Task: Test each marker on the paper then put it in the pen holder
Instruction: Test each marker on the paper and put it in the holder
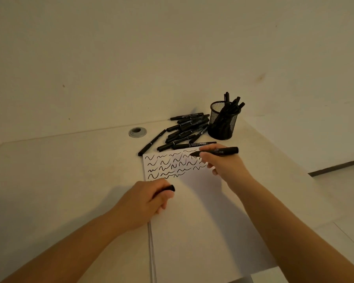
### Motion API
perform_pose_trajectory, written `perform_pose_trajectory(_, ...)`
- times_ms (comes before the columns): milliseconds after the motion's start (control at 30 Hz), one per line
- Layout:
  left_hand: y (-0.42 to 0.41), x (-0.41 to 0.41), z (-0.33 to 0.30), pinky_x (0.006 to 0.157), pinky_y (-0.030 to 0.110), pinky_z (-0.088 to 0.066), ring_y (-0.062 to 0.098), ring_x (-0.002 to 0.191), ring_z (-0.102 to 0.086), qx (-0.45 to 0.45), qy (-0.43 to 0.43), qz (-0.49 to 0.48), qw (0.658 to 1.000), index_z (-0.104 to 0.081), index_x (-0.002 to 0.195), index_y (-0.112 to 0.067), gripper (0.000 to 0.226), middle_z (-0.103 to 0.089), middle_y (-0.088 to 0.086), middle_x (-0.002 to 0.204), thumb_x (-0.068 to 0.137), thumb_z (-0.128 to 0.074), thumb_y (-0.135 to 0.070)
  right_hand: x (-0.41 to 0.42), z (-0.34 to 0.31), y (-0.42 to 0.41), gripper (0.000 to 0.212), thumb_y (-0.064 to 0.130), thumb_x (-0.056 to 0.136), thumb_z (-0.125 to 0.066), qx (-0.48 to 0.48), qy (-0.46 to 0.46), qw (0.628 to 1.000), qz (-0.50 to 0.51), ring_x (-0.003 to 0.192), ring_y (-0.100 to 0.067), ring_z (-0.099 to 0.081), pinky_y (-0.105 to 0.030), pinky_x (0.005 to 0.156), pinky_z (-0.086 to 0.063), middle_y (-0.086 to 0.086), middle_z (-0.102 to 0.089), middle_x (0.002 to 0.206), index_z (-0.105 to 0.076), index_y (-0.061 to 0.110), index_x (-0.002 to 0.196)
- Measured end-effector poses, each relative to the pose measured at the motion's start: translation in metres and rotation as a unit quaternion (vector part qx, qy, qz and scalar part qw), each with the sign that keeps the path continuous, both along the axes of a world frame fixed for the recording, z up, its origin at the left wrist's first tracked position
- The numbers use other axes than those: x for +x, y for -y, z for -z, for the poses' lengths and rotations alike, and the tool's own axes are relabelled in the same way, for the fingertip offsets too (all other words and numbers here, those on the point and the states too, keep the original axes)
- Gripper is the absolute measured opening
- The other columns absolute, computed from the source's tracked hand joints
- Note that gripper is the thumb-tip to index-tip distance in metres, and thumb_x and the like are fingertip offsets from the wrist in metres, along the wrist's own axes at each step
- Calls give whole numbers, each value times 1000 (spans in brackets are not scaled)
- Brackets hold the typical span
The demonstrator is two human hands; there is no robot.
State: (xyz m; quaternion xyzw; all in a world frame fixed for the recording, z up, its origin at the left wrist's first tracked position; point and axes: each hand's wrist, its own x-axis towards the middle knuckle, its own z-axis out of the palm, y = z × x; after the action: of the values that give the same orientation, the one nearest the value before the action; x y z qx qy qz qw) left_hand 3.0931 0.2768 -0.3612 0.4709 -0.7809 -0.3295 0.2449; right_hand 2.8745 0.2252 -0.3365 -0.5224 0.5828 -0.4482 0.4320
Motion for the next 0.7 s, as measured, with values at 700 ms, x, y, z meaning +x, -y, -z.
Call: perform_pose_trajectory(700, 12, -16, 12, 59, 9, -43, -4, 58, -60, -61, -8, 4, 998, -44, 72, -44, 20, -60, -16, 62, 92, -40, -41, 22, 32, 6, 14, 22, 84, -55, -71, -155, 984, 43, 64, -14, -57, -25, 58, -44, 1, -59, 64, -56, 21, 71)
